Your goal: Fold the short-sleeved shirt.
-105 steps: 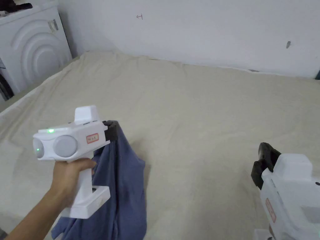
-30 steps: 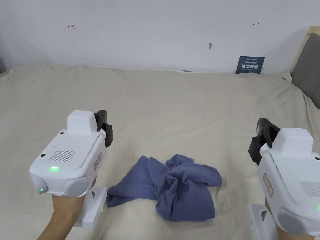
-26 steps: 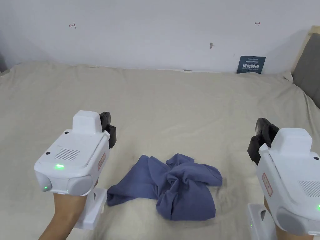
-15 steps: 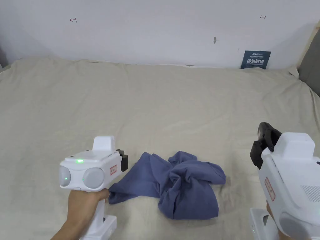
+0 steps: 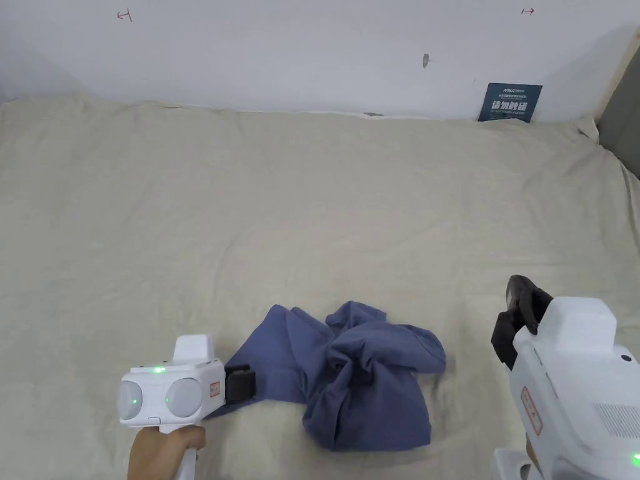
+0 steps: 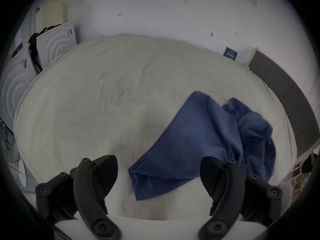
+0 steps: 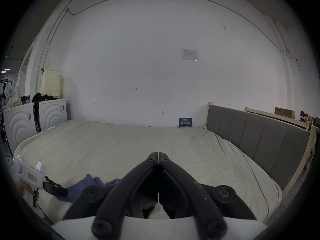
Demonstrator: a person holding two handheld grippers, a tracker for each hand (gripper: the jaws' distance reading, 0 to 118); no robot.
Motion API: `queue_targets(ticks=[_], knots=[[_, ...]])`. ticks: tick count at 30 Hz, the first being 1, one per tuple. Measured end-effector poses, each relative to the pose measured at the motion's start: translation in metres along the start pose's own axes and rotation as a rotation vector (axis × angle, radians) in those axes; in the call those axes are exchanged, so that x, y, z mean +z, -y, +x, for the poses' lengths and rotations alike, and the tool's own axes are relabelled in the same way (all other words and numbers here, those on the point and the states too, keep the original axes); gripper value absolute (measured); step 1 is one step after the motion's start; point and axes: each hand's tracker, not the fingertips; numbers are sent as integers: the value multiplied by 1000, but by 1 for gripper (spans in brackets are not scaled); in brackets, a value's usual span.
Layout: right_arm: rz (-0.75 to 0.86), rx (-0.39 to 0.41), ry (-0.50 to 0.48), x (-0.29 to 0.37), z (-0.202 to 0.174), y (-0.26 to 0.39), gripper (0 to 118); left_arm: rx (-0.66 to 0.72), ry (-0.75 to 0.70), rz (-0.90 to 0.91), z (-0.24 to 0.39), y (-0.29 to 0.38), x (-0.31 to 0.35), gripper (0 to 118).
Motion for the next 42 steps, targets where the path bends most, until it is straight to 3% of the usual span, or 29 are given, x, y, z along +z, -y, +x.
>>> queue_targets(ticks=[2,4,6,7,8,9,11,13,15,18,26,29,32,34,37,42], knots=[[-15,1,1,-5,1,4,1,-7,0,-25,0,0,-12,91],[-32,3,4,-9,3,7,1,-19,-3,-42,2,1,-23,69],[-50,4,5,-14,4,11,1,-50,-28,-32,10,1,-24,62],[-64,5,4,-18,4,13,2,-60,-24,-16,14,0,-19,50],[-79,5,2,-21,5,15,2,-66,4,-1,15,-1,-17,24],[-102,4,-1,-26,5,18,3,-66,54,0,16,-2,-19,9],[-174,-6,-10,-42,4,25,4,-76,53,-28,22,-5,-21,9],[-259,-11,-28,-64,5,32,28,-92,59,23,23,-3,-12,9],[-363,-21,-66,-91,4,41,70,-76,95,69,21,-2,0,9],[-503,-28,-101,-138,0,61,104,-74,121,91,14,-5,15,9],[-799,-65,-131,-217,-10,120,99,-50,212,120,7,-6,29,9],[-824,-99,-168,-228,-8,139,76,-69,207,121,11,-2,30,9],[-800,-89,-197,-217,-15,134,46,-66,212,114,9,-1,28,9],[-779,-64,-238,-212,-18,127,7,-52,215,114,7,0,28,9],[-722,13,-196,-193,-25,110,7,-24,224,117,4,0,30,9],[-579,-7,-188,-162,-9,55,7,31,246,141,-2,-8,42,9]])
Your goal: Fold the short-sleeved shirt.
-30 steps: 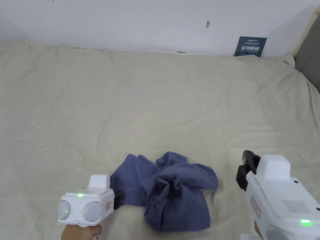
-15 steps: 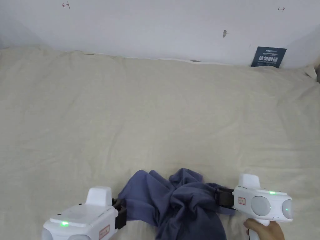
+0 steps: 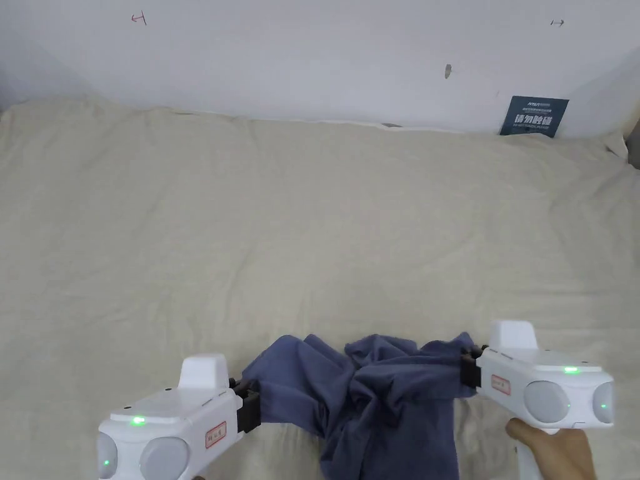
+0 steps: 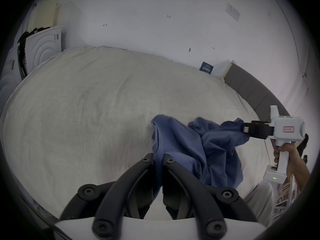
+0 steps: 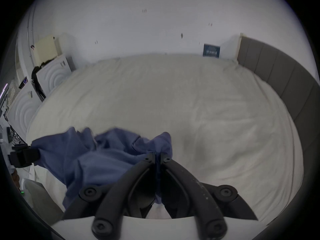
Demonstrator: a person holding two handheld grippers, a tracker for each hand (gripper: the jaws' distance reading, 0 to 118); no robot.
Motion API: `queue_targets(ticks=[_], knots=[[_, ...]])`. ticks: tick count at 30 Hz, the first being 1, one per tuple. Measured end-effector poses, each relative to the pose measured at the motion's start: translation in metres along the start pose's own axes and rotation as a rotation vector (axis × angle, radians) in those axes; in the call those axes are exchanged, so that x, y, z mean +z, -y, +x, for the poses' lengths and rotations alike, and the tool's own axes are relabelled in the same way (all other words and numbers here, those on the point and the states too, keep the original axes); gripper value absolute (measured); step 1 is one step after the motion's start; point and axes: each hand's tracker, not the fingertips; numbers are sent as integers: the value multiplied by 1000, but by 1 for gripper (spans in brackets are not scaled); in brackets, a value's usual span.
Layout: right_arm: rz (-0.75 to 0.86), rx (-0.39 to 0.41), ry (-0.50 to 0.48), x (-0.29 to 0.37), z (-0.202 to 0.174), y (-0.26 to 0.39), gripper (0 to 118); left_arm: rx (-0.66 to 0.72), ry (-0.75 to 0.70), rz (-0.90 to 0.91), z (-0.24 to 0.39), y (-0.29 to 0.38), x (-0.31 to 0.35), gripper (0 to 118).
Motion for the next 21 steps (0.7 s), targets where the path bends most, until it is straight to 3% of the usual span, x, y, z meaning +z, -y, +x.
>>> queue_targets(ticks=[9,14,21], knots=[[299,117,159,105,31,-102,7,-15,-37,228,-17,-98,57,9],[423,111,220,150,38,-171,7,-48,-132,372,-36,-187,103,9],[545,114,230,172,35,-255,7,-101,-230,517,-40,-304,146,9]])
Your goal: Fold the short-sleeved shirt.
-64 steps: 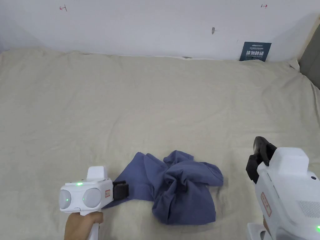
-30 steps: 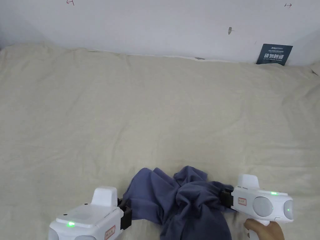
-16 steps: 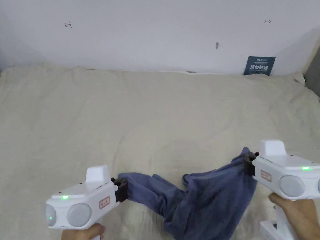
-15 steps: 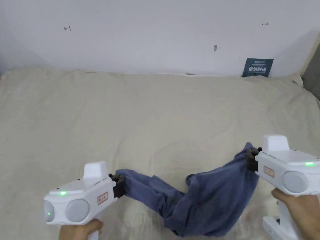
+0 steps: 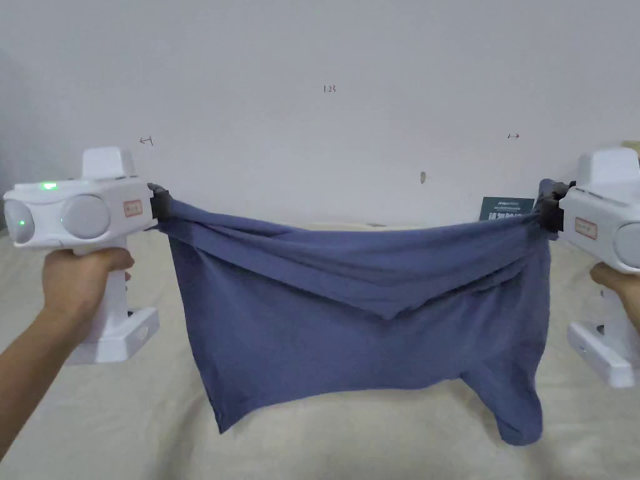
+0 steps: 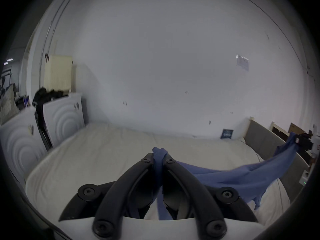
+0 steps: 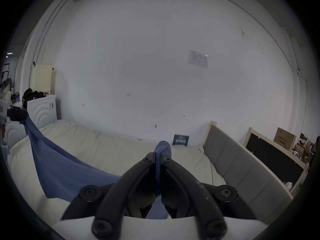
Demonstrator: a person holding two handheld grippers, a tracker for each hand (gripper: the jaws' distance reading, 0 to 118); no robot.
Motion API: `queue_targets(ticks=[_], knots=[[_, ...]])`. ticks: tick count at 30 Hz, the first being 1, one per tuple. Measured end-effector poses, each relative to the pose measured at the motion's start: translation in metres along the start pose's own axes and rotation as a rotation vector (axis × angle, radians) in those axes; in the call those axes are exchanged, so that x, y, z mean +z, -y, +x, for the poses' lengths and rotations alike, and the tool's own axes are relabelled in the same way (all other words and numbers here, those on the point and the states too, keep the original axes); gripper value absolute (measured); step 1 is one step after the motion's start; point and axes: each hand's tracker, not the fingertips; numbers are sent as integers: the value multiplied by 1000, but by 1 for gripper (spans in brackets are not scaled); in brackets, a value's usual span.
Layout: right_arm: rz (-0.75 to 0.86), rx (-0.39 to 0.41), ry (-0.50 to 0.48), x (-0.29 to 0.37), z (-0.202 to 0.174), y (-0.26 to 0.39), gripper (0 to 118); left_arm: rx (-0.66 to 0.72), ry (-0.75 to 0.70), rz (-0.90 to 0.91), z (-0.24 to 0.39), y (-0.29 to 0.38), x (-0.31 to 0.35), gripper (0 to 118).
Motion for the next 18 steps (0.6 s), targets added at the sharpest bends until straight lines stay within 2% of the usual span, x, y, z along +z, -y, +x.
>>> queue_targets(ticks=[4,8,13,18], knots=[[66,2,10,-20,-3,-28,7,-2,-39,73,-3,-45,-13,9],[95,2,7,-41,-10,-36,7,-18,-77,104,-7,-62,-30,9],[88,-21,7,-68,-24,-17,7,-8,-115,95,-19,-45,-53,9],[-10,-68,-27,-92,-40,31,7,-22,-148,18,-33,4,-71,9]])
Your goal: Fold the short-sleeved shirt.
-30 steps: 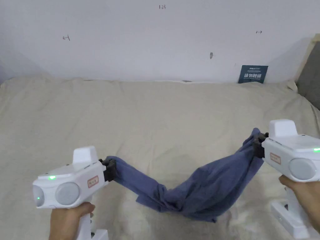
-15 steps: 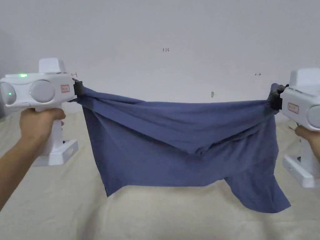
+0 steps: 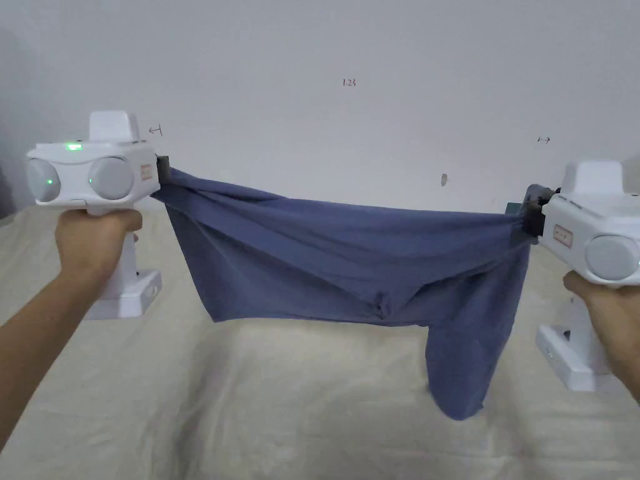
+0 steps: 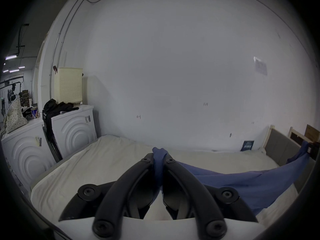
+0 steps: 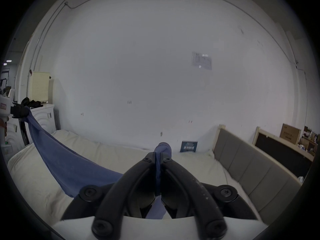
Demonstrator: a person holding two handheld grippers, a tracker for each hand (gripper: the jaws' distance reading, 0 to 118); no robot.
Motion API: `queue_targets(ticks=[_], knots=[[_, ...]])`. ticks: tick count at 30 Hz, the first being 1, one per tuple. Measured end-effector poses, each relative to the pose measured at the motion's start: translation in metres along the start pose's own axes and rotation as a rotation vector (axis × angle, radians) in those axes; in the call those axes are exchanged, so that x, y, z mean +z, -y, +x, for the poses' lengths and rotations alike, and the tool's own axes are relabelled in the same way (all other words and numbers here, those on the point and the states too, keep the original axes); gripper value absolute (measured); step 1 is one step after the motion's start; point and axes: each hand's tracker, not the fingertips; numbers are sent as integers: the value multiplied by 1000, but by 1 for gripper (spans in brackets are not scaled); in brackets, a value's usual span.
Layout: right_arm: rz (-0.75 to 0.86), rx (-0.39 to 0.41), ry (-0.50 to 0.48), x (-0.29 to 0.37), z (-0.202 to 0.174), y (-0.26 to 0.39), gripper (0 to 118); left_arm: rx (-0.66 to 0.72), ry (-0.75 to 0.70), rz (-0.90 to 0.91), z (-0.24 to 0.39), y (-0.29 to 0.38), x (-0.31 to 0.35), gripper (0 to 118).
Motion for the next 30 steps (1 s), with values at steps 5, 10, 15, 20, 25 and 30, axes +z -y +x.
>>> queue_targets(ticks=[5,10,15,20,25,30], knots=[[-95,-6,4,-7,-16,65,7,-19,-8,-114,-10,66,-7,9],[-202,-3,-8,10,-26,126,7,-5,-1,-224,-15,132,14,9],[-289,-38,-15,46,-20,182,7,17,4,-323,-14,197,61,9],[-380,-63,-36,101,-13,237,7,24,-3,-439,-9,258,124,9],[-436,-89,-37,155,-6,281,7,0,-25,-520,-7,308,174,9],[-538,-159,-43,195,2,322,7,16,-44,-618,-9,344,212,9]])
